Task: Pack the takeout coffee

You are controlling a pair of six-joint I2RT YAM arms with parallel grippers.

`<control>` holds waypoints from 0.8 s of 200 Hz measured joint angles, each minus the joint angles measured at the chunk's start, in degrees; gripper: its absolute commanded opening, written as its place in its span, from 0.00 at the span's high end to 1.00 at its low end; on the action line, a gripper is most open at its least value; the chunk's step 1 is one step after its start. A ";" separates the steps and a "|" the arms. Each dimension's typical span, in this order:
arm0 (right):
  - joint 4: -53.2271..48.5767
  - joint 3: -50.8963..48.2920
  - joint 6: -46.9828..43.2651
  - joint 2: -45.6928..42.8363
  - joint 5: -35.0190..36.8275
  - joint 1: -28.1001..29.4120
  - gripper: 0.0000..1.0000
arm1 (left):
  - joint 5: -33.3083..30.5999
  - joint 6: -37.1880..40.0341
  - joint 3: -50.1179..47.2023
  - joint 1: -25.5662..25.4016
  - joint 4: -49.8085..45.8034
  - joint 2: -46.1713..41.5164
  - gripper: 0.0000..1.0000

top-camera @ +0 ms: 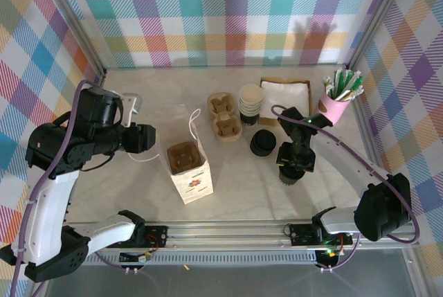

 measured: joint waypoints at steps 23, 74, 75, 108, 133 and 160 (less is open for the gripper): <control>-2.84 1.20 0.04 0.70 0.22 0.00 0.43 | -1.70 -0.28 0.22 0.00 -0.92 0.74 0.44; -10.86 12.92 -0.68 1.90 1.31 0.02 0.47 | -3.67 -2.36 0.87 0.00 -2.84 1.81 0.48; -10.95 13.11 -0.70 1.90 1.31 0.02 0.47 | -3.69 -2.43 0.87 0.00 -2.89 1.79 0.48; -14.47 19.89 -2.12 2.21 1.53 1.05 0.47 | -2.84 -4.44 0.02 0.00 -3.17 1.73 0.52; -16.81 23.34 -3.02 3.21 1.51 1.79 0.47 | -0.57 -5.66 -0.92 0.00 -3.13 2.27 0.52; -18.49 26.51 -3.26 4.33 1.49 2.29 0.48 | 1.73 -6.84 -2.14 0.00 -2.67 3.39 0.54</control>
